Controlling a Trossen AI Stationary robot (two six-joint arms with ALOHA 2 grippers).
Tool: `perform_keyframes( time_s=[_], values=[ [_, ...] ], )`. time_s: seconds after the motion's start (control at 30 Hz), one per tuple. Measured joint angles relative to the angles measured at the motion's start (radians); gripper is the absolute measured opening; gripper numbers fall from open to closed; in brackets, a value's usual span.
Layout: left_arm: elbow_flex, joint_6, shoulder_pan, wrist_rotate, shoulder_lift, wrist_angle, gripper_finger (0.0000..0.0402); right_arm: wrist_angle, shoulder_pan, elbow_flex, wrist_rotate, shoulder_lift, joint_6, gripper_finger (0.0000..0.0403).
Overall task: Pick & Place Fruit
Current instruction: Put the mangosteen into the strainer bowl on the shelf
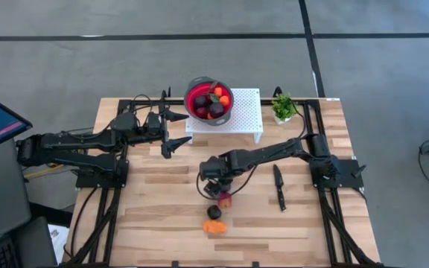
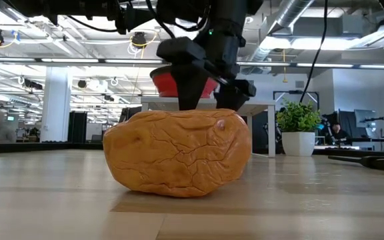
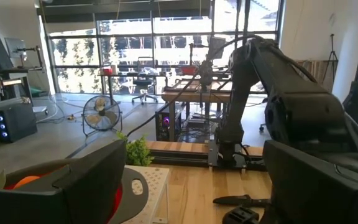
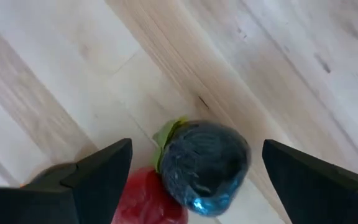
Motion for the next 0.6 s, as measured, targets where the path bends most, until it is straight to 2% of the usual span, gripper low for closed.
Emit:
perform_keyframes(
  time_s=[0.17, 0.37, 0.6],
  values=[
    [0.000, 0.000, 0.000, 0.000, 0.000, 0.000, 0.0374, 0.024, 0.001, -0.052, -0.001, 0.000, 0.014, 0.0349],
    [0.000, 0.000, 0.000, 0.000, 0.000, 0.000, 0.0374, 0.130, -0.002, -0.105, 0.004, 0.000, 0.011, 0.0348],
    [0.000, 0.000, 0.000, 0.000, 0.000, 0.000, 0.0374, 0.114, -0.007, -0.112, -0.003, 0.023, 0.011, 0.0333]
  ],
)
